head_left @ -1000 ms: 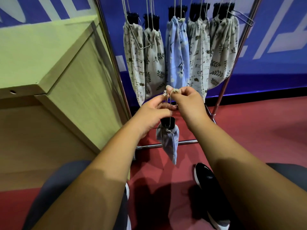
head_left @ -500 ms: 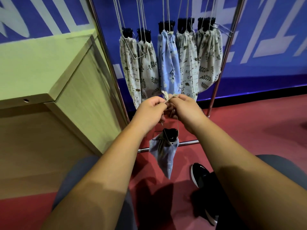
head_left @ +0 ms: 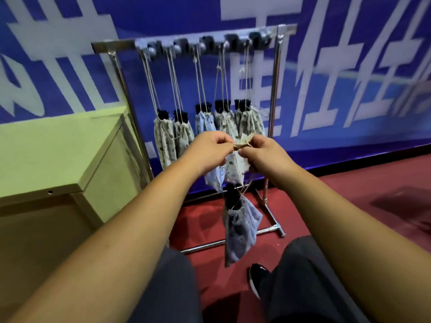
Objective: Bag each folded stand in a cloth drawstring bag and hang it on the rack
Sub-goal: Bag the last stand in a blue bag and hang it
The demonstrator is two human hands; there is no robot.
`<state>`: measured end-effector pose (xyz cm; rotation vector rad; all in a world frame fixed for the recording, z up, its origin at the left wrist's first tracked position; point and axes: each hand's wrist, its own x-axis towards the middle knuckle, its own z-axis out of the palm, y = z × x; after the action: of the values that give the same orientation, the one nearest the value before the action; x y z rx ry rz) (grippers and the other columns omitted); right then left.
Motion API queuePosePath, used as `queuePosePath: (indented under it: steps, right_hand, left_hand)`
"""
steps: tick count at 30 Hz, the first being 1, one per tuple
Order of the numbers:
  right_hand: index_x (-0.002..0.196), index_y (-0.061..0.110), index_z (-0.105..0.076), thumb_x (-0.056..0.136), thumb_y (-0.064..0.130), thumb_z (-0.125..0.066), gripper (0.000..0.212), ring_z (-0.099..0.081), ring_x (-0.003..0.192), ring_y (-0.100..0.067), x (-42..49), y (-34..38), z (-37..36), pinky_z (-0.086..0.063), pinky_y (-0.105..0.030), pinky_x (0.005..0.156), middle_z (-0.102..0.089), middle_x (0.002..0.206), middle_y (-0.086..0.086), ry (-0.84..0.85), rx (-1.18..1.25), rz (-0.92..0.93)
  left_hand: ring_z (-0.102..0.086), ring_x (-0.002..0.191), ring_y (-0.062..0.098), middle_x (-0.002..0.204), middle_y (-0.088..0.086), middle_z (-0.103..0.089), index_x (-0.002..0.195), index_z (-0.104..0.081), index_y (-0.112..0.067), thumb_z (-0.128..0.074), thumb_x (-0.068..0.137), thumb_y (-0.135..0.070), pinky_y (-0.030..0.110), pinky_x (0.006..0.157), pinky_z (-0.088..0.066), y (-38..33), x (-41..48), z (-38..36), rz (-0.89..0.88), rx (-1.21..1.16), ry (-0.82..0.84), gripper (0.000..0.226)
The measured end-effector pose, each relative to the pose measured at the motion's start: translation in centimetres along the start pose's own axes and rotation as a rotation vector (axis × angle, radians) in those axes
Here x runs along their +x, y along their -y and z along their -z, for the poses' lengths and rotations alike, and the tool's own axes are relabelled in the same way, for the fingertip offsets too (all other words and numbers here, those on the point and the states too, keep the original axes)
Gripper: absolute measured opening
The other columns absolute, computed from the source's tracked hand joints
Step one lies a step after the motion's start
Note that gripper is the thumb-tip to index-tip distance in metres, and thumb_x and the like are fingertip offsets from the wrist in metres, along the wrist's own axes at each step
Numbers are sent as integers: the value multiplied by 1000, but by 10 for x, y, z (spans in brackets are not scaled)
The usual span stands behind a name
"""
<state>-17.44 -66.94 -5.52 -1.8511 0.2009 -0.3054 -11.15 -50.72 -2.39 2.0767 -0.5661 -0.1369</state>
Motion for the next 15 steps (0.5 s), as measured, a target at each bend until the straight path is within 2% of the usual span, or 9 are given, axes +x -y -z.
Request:
queuePosePath:
  steps: [3,5,7,9,11,13,15]
  right_hand:
    - [96,15,-66,91,27,-68,14,-59,70,-19,9,20,27,-52,-36,64,-66,81,-6,-113,-182,64]
    - [94,16,-69,97,28,-67,13,-60,72,-19,15,32,46,-45,-31,60,-68,81,-3,-179,-348,104]
    - [93,15,-71,102,26,-63,17,-62,80,-25,24,40,64,-41,-30,57,-68,82,-4,-223,-537,150]
    - [102,13,-77,105,21,-57,22,-64,86,-30,35,47,81,-47,-35,61,-72,92,-10,-269,-632,151]
    - [105,17,-78,106,16,-54,25,-64,83,-31,46,50,97,-53,-38,65,-72,95,-9,-322,-674,129]
    - [102,22,-78,106,13,-55,25,-62,75,-30,56,51,111,-54,-40,64,-70,89,-9,-349,-683,104]
    - [99,24,-77,107,11,-56,26,-58,68,-30,69,54,125,-51,-39,61,-69,82,-10,-353,-680,86]
  left_hand:
    - [-69,62,13,74,1,-71,89,-78,-19,-66,94,-13,38,69,-63,-33,17,-2,-75,58,13,15]
    - [-76,72,21,78,1,-76,88,-79,-23,-65,94,-14,46,75,-66,-51,30,-7,-109,94,1,17]
    - [-76,79,27,79,1,-76,87,-78,-25,-65,93,-16,49,74,-65,-68,45,-15,-139,141,-16,17]
    - [-74,77,25,78,0,-76,86,-77,-27,-65,93,-21,46,72,-65,-83,60,-24,-162,180,-33,15]
    - [-68,71,23,78,0,-74,88,-76,-28,-64,97,-24,39,62,-59,-99,76,-33,-183,218,-33,15]
    - [-58,64,19,79,-1,-69,90,-75,-29,-62,100,-25,27,52,-43,-111,90,-41,-193,261,-23,17]
    - [-54,59,16,76,-3,-65,86,-73,-30,-62,101,-25,23,49,-36,-121,107,-49,-181,255,-22,19]
